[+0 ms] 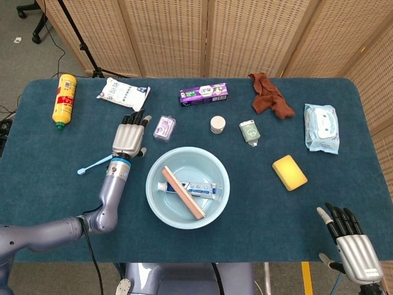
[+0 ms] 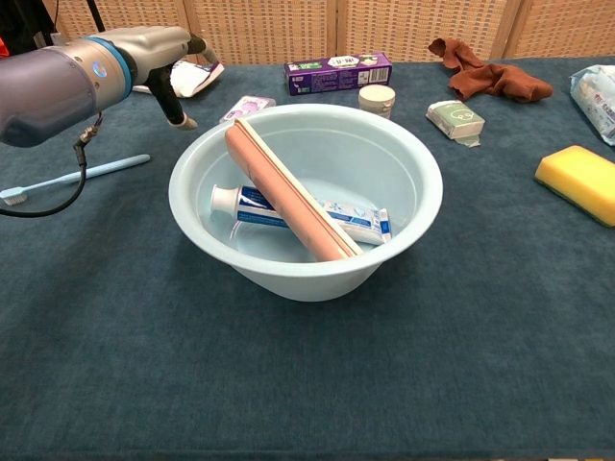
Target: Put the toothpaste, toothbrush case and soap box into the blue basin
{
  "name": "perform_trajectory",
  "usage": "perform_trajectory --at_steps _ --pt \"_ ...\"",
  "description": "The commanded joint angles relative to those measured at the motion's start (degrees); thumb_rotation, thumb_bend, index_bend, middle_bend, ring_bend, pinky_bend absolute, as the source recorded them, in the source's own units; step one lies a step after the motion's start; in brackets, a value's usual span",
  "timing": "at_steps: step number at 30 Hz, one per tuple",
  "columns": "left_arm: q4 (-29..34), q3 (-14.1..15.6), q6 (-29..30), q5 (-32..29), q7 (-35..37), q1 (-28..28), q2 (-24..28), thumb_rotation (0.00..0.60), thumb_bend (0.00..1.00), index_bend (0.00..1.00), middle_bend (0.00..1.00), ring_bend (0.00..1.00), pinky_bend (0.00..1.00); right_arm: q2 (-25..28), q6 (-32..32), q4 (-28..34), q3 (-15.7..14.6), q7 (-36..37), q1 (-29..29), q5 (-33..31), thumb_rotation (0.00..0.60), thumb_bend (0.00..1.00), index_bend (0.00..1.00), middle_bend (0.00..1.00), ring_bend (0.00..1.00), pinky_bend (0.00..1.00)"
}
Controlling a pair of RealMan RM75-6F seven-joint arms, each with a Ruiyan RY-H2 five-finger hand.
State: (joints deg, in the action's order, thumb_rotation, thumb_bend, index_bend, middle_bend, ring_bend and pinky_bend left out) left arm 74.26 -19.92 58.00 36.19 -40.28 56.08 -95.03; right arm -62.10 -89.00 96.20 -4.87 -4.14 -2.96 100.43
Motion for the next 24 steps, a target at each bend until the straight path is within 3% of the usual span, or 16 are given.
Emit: perform_trajectory --at_steps 1,24 --pt "-3.23 -0.58 -1.52 0.03 1.00 1.64 -1.94 0.600 0.24 0.00 0.00 0.00 0.11 0.00 0.09 -0.05 0.07 0.11 0.06 -0.26 0.600 0.13 0.00 0.00 0.00 0.00" --pt "-22.45 -2.35 -12.32 -6.50 -2.31 11.47 -10.14 0.600 0.25 0.00 0.00 0.00 0.11 0.35 1.17 -1.11 1.52 2.15 0.76 -4.40 0.600 0.13 0.00 0.00 0.00 0.00"
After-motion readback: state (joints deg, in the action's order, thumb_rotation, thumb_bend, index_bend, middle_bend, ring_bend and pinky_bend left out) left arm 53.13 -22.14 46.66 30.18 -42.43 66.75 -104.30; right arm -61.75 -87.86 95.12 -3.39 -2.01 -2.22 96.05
